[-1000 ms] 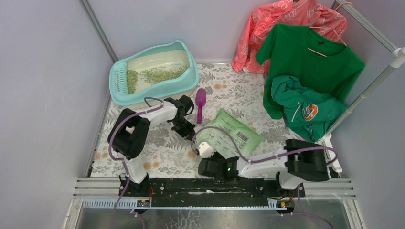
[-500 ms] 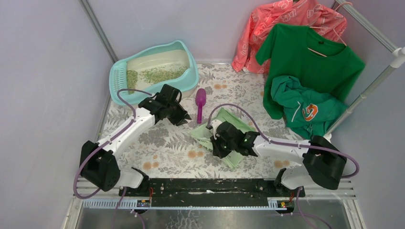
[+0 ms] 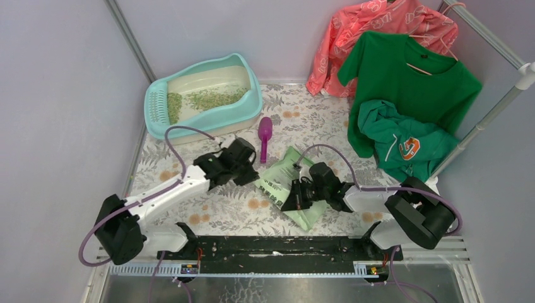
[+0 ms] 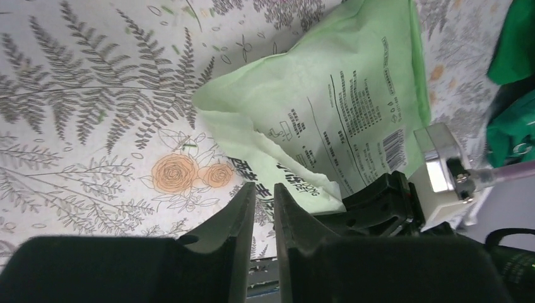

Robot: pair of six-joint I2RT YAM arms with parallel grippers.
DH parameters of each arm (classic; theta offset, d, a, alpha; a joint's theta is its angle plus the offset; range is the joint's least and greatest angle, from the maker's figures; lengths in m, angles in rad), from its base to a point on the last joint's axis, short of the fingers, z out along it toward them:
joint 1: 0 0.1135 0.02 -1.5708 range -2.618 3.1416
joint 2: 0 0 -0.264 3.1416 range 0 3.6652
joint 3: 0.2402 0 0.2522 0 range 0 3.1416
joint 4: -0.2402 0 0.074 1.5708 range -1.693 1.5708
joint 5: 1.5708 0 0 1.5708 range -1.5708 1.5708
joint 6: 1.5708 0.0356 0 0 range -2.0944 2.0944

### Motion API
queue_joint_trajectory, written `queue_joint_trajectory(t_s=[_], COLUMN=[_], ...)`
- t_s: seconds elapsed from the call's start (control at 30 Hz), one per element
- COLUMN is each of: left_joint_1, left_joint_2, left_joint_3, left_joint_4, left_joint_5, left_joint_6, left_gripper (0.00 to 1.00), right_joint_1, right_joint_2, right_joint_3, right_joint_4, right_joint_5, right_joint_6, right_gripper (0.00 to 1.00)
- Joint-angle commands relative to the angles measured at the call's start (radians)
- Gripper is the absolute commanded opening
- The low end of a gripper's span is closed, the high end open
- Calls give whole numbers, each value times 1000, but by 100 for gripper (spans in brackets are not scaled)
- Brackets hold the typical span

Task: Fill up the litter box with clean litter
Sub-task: Close the cat litter bag at the center of the board.

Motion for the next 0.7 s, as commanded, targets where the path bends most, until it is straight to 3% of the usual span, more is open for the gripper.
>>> queue_joint_trajectory(t_s=[0.0,0.23,0.43,0.5,0.57,0.67], left_joint_1=[-93,-147,-161,-166,-167,-170], left_joint_2=[91,280,334,347,366,401], left_joint_3=[29,112,82,65,55,52], left_joint_4=[96,141,172,183,190,191], left_joint_5=[-122,-158,-160,-169,-168,-163], left_joint_6=[-33,-22,-43,-48,-52,-53], left_gripper=[23,22,20,13,0,0], right_joint_1=[-23,-36,-38,-38,-38,-40], right_joint_2=[38,125,162,165,166,160], right_joint_3=[-80,-125,-127,-123,-120,-113], right_joint_4=[321,434,454,453,447,419], right_joint_5=[-133,-143,-135,-131,-123,-110], right_joint_6=[242,315,338,344,349,346], right_gripper=[1,1,1,1,1,1])
